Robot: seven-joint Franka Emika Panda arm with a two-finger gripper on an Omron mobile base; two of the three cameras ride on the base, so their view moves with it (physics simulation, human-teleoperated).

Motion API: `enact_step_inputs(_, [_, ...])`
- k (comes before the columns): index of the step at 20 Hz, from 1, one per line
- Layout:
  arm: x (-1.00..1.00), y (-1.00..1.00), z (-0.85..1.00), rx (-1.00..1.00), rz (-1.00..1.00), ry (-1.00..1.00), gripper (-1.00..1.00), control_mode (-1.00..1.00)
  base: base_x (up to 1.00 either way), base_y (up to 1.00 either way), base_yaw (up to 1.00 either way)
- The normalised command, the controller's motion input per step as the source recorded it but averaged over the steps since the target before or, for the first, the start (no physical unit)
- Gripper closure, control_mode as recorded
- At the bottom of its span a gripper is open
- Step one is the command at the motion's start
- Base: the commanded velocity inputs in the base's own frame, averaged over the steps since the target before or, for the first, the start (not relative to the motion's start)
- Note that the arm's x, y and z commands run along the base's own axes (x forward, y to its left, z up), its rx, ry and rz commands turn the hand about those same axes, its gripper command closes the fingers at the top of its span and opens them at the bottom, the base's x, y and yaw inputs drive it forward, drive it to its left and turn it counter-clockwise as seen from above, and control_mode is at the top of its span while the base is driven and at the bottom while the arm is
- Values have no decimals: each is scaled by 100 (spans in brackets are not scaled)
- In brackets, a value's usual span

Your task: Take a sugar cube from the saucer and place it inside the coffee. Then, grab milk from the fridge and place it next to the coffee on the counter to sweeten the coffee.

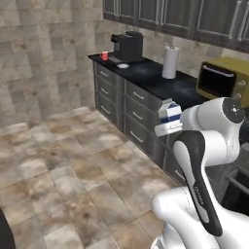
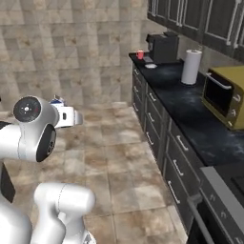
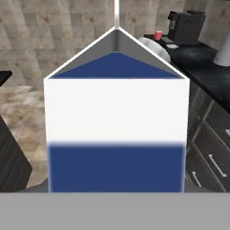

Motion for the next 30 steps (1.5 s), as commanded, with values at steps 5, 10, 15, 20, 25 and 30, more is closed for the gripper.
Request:
enact_step_inputs(5, [0,0,0,0,0,0,100,100,100,41,0])
enact_step_inputs(10, [0,0,0,0,0,0,100,100,100,41,0])
enact_step_inputs(15, [0,0,0,0,0,0,100,100,100,35,0])
enact_step_inputs(20, [0,0,0,0,0,0,100,100,100,26,0])
enact_step_inputs(25, [0,0,0,0,0,0,100,100,100,20,-5])
enact_step_inputs(30, [0,0,0,0,0,0,100,100,100,19,-14])
